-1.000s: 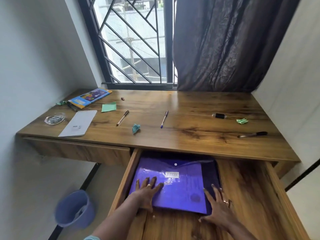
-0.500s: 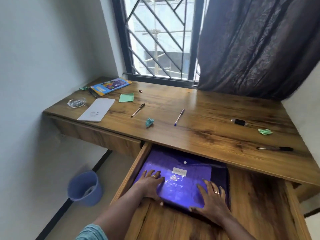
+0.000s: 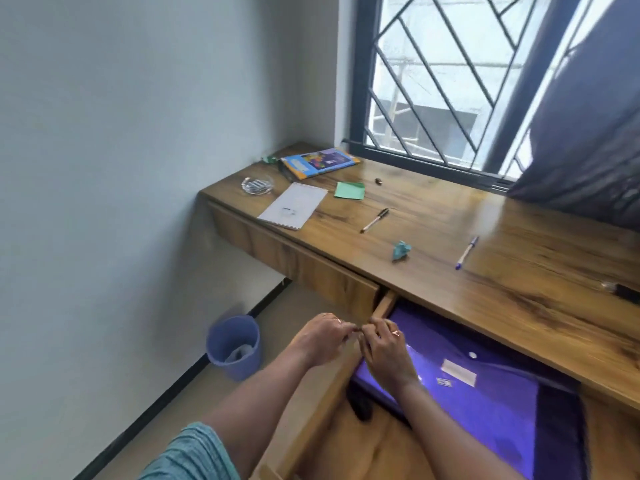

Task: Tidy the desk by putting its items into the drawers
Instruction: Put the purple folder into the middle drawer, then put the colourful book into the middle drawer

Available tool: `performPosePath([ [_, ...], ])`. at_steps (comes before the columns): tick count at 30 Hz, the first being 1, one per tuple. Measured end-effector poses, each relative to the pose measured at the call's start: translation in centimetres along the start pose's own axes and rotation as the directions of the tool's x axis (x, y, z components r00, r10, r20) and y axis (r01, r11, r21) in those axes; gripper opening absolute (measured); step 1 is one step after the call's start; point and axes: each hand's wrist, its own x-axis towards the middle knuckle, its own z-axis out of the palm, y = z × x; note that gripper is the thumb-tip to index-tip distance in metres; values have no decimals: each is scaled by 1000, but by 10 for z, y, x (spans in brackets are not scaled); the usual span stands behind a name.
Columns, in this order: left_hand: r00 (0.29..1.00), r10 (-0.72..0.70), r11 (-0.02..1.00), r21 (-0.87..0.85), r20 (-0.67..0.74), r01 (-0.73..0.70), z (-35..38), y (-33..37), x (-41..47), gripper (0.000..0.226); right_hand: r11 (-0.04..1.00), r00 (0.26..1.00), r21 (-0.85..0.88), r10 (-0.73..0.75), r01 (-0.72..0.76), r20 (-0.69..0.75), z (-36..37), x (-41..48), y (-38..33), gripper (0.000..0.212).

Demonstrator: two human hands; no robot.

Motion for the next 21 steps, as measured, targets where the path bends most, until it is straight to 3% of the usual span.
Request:
performPosePath([
  [3, 996, -63, 997, -36, -68, 61, -13, -64, -19, 36, 1000, 998, 22, -5, 4, 64, 26, 41, -55, 28],
  [6, 988, -145, 988, -64, -52, 142, -28, -129, -31, 38, 999, 996, 20, -46, 44, 75, 52, 85, -106, 27],
  [11, 966, -257, 962, -94, -20, 254, -61, -201, -34, 41, 999, 995, 10, 32, -33, 89, 75, 146, -163, 31],
  [15, 962, -272, 959, -92, -29, 269, -78, -240, -13, 42, 997, 994, 36, 64, -68, 92, 90, 190, -175, 35],
  [18, 959, -282, 952, -129, -25, 277, -88, -264, 15, 42, 984, 985, 92, 141, -149, 97, 95, 227, -173, 24],
  [21, 958, -287, 951, -127, -20, 282, -99, -283, 47, 45, 962, 970, 139, 223, -235, 96, 99, 270, -163, 27],
])
